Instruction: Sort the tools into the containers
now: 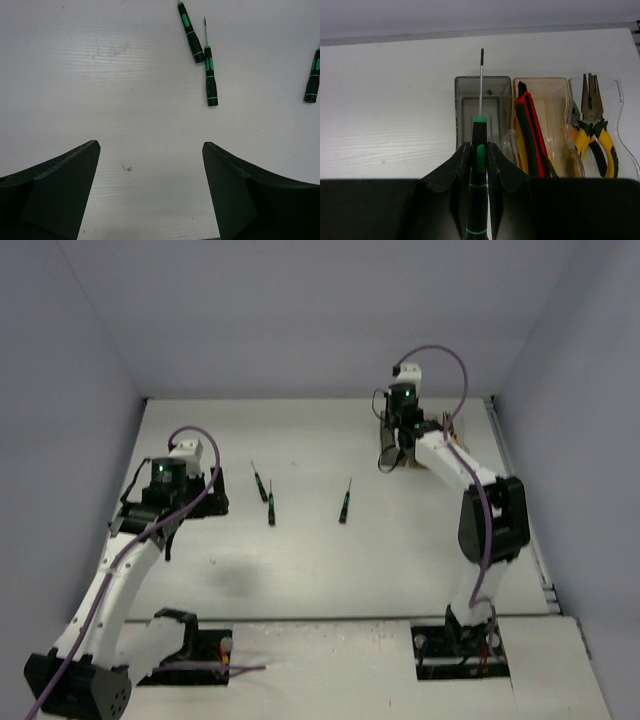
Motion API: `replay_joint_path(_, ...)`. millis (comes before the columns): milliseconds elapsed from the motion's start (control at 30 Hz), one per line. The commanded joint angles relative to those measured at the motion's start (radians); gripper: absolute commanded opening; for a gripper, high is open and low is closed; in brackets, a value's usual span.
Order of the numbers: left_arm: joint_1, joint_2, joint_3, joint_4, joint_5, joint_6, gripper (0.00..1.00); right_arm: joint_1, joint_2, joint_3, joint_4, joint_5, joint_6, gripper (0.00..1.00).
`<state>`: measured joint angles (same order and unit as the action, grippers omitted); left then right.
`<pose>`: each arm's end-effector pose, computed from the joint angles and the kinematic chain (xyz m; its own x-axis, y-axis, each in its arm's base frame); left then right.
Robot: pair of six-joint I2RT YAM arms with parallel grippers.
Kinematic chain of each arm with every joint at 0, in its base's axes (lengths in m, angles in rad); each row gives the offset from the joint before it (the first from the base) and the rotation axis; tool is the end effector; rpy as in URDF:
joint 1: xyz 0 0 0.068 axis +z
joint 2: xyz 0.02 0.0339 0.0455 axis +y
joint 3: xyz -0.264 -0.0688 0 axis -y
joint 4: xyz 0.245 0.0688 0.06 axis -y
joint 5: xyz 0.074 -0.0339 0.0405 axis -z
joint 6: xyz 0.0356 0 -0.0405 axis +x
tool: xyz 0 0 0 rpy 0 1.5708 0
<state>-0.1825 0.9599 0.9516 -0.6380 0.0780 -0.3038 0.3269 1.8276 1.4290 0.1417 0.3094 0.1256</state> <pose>0.1976 -0.0393 0.3218 -0.6375 -0.1856 -0.7477 0.0539 0.9574 -0.2836 0.4207 0.1312 0.3016 -0.2421 0.0439 -0.9693 0.0034 0.9990 0.0444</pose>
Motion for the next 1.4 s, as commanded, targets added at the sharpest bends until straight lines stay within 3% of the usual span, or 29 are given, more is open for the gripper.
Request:
replay_joint_path(0, 0.006, -0.008, 0.006, 0.047, -0.009, -0.006, 0.81, -0.051, 0.138, 0.112, 0.090, -0.081, -0.114, 0.00)
replay_joint_path(300, 0.006, -0.010, 0.007, 0.047, -0.007, -0.006, 0.81, -0.101, 0.300, 0.202, 0.148, -0.180, -0.142, 0.03)
replay_joint_path(400, 0.006, -0.007, 0.006, 0.049, -0.006, -0.006, 0.81, -0.100, 0.302, 0.187, 0.148, -0.183, -0.141, 0.17)
replay_joint_path(433, 0.006, -0.006, 0.006, 0.048, -0.007, -0.006, 0.81, -0.100, 0.295, 0.178, 0.148, -0.184, -0.140, 0.29)
replay_joint_path(467, 0.006, -0.007, 0.006, 0.047, -0.007, -0.006, 0.81, -0.099, 0.279, 0.165, 0.148, -0.187, -0.134, 0.35)
replay_joint_path(600, 0.006, -0.004, 0.007, 0.049, -0.005, -0.006, 0.81, -0.081, 0.165, 0.085, 0.148, -0.180, -0.108, 0.46)
replay_joint_path(800, 0.008, -0.008, 0.007, 0.049, -0.001, -0.008, 0.81, -0.015, -0.057, -0.082, 0.146, -0.117, 0.010, 0.48)
replay_joint_path(1033, 0.008, -0.003, 0.007, 0.049, 0.005, -0.011, 0.81, 0.162, -0.234, -0.317, 0.135, -0.039, 0.221, 0.49)
replay_joint_path(1233, 0.007, -0.003, 0.007, 0.049, 0.011, -0.012, 0.81, 0.251, -0.231, -0.472, 0.118, 0.010, 0.467, 0.49)
replay_joint_path(1367, 0.006, -0.006, 0.006, 0.049, 0.011, -0.012, 0.81, 0.306, -0.188, -0.518, 0.106, 0.050, 0.532, 0.47)
